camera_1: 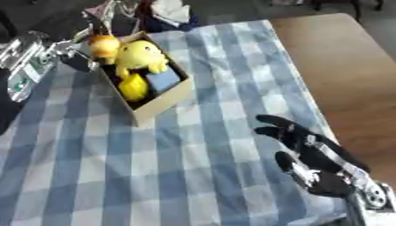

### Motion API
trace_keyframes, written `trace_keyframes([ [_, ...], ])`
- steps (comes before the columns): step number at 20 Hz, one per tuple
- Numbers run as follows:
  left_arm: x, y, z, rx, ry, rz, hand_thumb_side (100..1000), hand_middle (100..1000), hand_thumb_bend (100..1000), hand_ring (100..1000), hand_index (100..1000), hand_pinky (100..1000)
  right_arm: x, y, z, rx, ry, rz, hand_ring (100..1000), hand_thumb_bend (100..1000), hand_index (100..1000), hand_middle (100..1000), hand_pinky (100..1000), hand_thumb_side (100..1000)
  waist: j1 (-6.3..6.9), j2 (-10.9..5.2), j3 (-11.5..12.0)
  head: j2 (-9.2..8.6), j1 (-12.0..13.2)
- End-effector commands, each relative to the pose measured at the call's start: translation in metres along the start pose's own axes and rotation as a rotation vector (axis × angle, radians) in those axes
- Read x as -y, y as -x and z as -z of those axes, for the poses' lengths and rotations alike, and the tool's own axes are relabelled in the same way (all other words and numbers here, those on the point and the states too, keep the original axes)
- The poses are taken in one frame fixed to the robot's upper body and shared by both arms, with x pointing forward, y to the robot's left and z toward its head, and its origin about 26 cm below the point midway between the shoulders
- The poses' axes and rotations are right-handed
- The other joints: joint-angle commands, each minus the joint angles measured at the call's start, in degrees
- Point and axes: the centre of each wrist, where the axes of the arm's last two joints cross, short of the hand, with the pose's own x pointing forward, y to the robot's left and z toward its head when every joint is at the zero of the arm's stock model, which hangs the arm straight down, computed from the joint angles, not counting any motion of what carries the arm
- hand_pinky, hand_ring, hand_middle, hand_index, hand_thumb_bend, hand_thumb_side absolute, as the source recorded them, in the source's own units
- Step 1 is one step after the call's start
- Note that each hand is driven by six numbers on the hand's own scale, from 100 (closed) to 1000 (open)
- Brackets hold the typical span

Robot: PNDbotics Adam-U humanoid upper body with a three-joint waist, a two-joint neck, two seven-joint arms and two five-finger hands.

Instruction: Pick up objects on the table and place them in the box.

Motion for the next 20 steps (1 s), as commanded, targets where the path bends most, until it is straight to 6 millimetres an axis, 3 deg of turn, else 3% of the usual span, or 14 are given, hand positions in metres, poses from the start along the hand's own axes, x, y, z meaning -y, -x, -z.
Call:
trace_keyframes([
  [1, -0.007, 0.004, 0.000, 0.049, 0.050, 0.001, 457, 775, 461, 764, 851, 762, 0.004, -0.006, 0.005, 0.016, -0.005, -0.019, 925, 100, 1000, 976, 1000, 515, -0.54, -1.30, -0.01, -0.04, -0.11],
  [2, -0.007, 0.004, 0.000, 0.068, 0.080, -0.001, 469, 781, 467, 768, 855, 766, 0.004, -0.006, 0.005, 0.016, -0.005, -0.019, 925, 100, 1000, 976, 1000, 515, -0.55, -1.31, 0.00, -0.02, -0.14],
  [3, -0.009, 0.004, -0.001, 0.081, 0.099, -0.003, 577, 819, 527, 805, 875, 795, 0.004, -0.006, 0.005, 0.015, -0.005, -0.019, 925, 100, 1000, 976, 1000, 515, -0.56, -1.33, 0.03, 0.00, -0.16],
  [5, -0.015, 0.006, -0.003, 0.100, 0.112, -0.011, 635, 838, 559, 822, 883, 809, 0.004, -0.006, 0.004, 0.014, -0.004, -0.019, 925, 100, 1000, 976, 1000, 515, -0.58, -1.38, 0.12, 0.00, -0.19],
  [9, -0.028, 0.011, -0.010, 0.122, 0.112, -0.034, 688, 863, 597, 842, 883, 825, 0.004, -0.005, 0.004, 0.012, -0.001, -0.019, 925, 100, 1000, 976, 1000, 513, -0.56, -1.51, 0.29, 0.01, -0.38],
  [12, -0.041, 0.015, -0.018, 0.139, 0.089, -0.056, 696, 861, 578, 838, 879, 822, 0.004, -0.005, 0.003, 0.011, 0.001, -0.019, 925, 100, 1000, 975, 1000, 511, -0.54, -1.60, 0.48, 0.03, -0.61],
  [16, -0.062, 0.020, -0.036, 0.159, -0.027, -0.124, 684, 801, 439, 780, 856, 783, 0.005, -0.005, 0.003, 0.009, 0.007, -0.022, 925, 100, 1000, 975, 1000, 504, -0.58, -1.73, 0.89, -0.01, -1.06],
  [20, -0.083, 0.021, -0.067, 0.202, -0.176, -0.199, 625, 750, 320, 729, 829, 757, 0.005, -0.005, 0.000, 0.001, 0.017, -0.023, 925, 100, 1000, 975, 1000, 504, -0.63, -2.01, 1.79, 0.22, -1.48],
])
